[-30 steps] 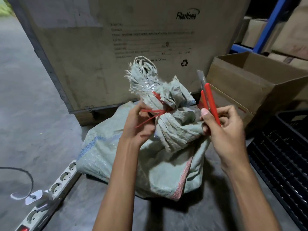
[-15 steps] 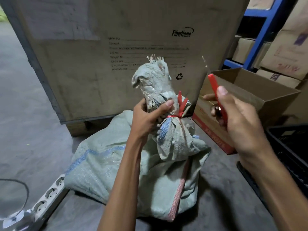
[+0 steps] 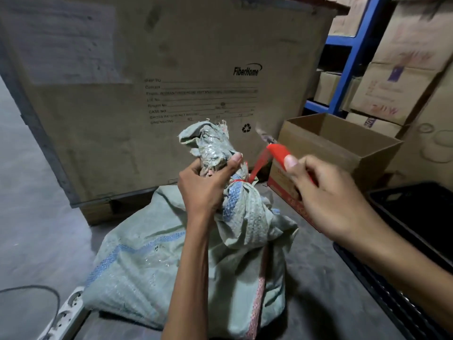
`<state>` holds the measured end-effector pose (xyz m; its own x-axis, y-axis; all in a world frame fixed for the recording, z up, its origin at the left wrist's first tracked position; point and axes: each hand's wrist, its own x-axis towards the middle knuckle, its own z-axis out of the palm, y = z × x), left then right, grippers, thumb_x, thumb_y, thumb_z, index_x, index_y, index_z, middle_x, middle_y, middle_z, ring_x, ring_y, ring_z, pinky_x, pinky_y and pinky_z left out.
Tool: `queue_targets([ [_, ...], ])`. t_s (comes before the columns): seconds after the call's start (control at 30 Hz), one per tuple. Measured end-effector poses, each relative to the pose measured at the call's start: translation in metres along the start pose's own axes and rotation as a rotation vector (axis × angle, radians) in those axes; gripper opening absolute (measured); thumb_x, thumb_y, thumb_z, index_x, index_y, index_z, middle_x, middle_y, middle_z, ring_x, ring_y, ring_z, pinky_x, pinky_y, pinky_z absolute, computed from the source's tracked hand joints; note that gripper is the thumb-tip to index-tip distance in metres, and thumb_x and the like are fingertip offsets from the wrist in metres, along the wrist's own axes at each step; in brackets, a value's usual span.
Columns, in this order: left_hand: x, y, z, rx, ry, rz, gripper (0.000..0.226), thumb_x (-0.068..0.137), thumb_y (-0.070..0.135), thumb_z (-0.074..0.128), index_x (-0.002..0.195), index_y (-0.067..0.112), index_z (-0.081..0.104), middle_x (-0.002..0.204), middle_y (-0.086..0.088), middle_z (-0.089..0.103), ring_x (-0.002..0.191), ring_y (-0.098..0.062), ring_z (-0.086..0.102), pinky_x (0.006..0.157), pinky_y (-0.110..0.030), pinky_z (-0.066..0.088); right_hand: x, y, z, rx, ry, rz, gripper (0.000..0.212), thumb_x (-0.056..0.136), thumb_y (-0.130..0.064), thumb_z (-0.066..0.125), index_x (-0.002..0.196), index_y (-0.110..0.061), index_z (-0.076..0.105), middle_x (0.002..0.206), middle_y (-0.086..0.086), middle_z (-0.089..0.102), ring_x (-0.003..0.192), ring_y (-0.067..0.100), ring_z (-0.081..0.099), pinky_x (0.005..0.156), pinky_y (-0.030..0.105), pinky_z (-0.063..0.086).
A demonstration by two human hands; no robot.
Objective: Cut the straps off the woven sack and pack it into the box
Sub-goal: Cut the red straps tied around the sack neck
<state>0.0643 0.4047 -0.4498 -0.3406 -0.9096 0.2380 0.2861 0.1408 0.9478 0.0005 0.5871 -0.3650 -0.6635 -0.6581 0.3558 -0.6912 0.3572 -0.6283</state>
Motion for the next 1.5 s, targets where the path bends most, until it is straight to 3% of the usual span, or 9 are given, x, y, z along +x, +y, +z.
queue_targets([
  [0.13,-0.002,-0.005,-0.008,-0.058,0.004,-0.020,0.037,0.064,0.046,0.093,0.085,0.018,0.082,0.081,-0.003,0.081,0.086,-0.030,0.078,0.077,-0.053,0.063,-0.028,0.022,0.022,-0.088,-0.088,-0.063,0.043,0.091,-0.063,0.035,0.072,-0.028,0.049,0.056,-0.009,0.054,0.052,0.003,0.048,0.053,0.029,0.034],
  [0.23,-0.008,-0.010,-0.005,-0.106,-0.017,-0.051,0.033,0.066,0.040,0.094,0.087,0.017,0.082,0.085,-0.003,0.081,0.081,-0.020,0.076,0.082,-0.047,0.061,-0.038,0.032,0.033,-0.137,-0.140,-0.067,0.044,0.091,-0.068,0.031,0.075,-0.030,0.047,0.055,-0.006,0.052,0.052,0.008,0.051,0.053,0.035,0.042],
  [0.33,-0.013,-0.016,0.000,-0.127,0.000,-0.072,0.034,0.065,0.040,0.094,0.087,0.017,0.082,0.086,-0.003,0.081,0.087,-0.024,0.077,0.086,-0.047,0.062,-0.040,0.036,0.037,-0.177,-0.120,-0.075,0.046,0.091,-0.068,0.028,0.075,-0.028,0.046,0.054,-0.003,0.052,0.054,0.010,0.054,0.055,0.037,0.043],
  [0.53,-0.015,-0.021,0.007,-0.230,-0.001,-0.084,0.032,0.069,0.030,0.093,0.094,0.012,0.082,0.090,-0.003,0.082,0.093,-0.021,0.078,0.084,-0.036,0.062,-0.045,0.040,0.035,-0.295,-0.103,-0.093,0.046,0.091,-0.070,0.023,0.074,-0.031,0.042,0.051,-0.007,0.049,0.048,0.005,0.051,0.044,0.024,0.035],
  [0.6,-0.016,-0.021,0.008,-0.245,0.002,-0.067,0.030,0.070,0.027,0.092,0.094,0.011,0.082,0.090,-0.004,0.082,0.093,-0.022,0.078,0.083,-0.034,0.063,-0.046,0.041,0.033,-0.337,-0.098,-0.091,0.049,0.091,-0.071,0.020,0.077,-0.030,0.042,0.052,-0.007,0.049,0.050,0.005,0.052,0.045,0.027,0.036],
  [0.93,-0.021,-0.024,0.014,-0.240,0.006,-0.046,0.029,0.071,0.025,0.092,0.093,0.010,0.081,0.089,-0.005,0.082,0.089,-0.021,0.078,0.084,-0.035,0.062,-0.046,0.046,0.024,-0.469,-0.126,-0.081,0.045,0.087,-0.073,0.012,0.077,-0.035,0.033,0.061,-0.007,0.051,0.070,0.030,0.064,0.054,0.034,0.042],
  [1.17,-0.025,-0.025,0.018,-0.273,0.032,-0.087,0.026,0.072,0.024,0.091,0.092,0.010,0.081,0.088,-0.004,0.082,0.085,-0.016,0.077,0.077,-0.029,0.061,-0.050,0.051,0.023,-0.475,-0.094,-0.107,0.043,0.087,-0.074,0.009,0.079,-0.038,0.030,0.058,-0.007,0.048,0.063,0.027,0.062,0.053,0.034,0.044],
  [1.3,-0.024,-0.020,0.018,-0.308,0.027,-0.057,0.020,0.073,0.022,0.091,0.089,0.014,0.081,0.088,-0.004,0.082,0.087,-0.016,0.078,0.074,-0.022,0.059,-0.053,0.051,0.029,-0.394,-0.083,-0.076,0.050,0.092,-0.069,0.017,0.080,-0.027,0.043,0.057,-0.006,0.052,0.053,0.016,0.051,0.048,0.033,0.042],
  [1.5,-0.024,-0.017,0.016,-0.330,0.006,0.005,0.015,0.075,0.022,0.090,0.085,0.018,0.080,0.087,-0.005,0.081,0.084,-0.016,0.076,0.072,-0.022,0.059,-0.054,0.048,0.031,-0.330,-0.070,-0.053,0.052,0.092,-0.069,0.021,0.078,-0.026,0.047,0.055,-0.004,0.053,0.053,0.012,0.055,0.051,0.035,0.047],
])
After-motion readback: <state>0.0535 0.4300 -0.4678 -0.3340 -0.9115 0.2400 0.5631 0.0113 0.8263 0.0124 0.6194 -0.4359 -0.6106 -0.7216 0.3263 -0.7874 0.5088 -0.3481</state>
